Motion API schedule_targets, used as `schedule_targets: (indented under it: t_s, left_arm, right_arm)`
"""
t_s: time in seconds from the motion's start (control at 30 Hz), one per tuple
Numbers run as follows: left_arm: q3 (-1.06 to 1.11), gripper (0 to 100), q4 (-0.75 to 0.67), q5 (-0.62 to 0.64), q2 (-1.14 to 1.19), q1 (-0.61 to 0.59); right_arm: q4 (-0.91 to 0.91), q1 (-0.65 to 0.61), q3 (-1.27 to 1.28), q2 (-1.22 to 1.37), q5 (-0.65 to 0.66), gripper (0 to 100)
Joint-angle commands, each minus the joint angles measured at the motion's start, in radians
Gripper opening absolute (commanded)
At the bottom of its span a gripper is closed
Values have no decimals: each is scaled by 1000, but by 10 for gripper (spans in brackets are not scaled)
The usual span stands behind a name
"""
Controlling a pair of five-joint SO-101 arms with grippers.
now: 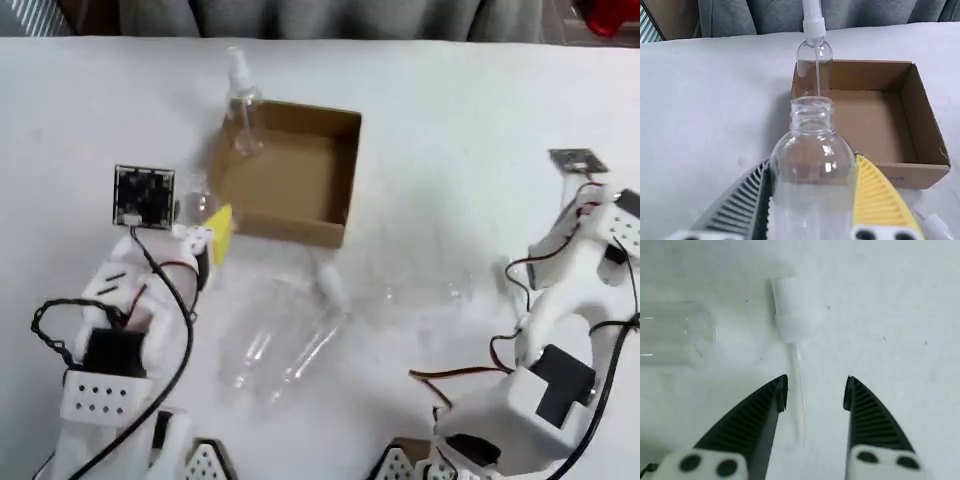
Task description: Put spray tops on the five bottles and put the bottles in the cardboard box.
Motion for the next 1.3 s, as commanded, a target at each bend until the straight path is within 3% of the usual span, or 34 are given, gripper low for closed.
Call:
schedule_targets:
  t_s: [0.0,0.63,0.83,1.07,1.27]
  left_arm:
    - [-6,20,-25,-9,-24,8]
    - [18,20,-28,-15,-28,8]
    - [20,20,-28,-14,-28,8]
    - [20,20,-28,-9,-28,16]
    - [20,20,-28,-9,-28,12]
  right_arm:
    - [-111,-45,61,-25,-12,159]
    - [-285,-114,86,162,-18,153]
    - [-266,-119,54,166,-18,12]
    - [-31,-111,-149,159,-29,16]
    - [280,-119,-373,33,-158,16]
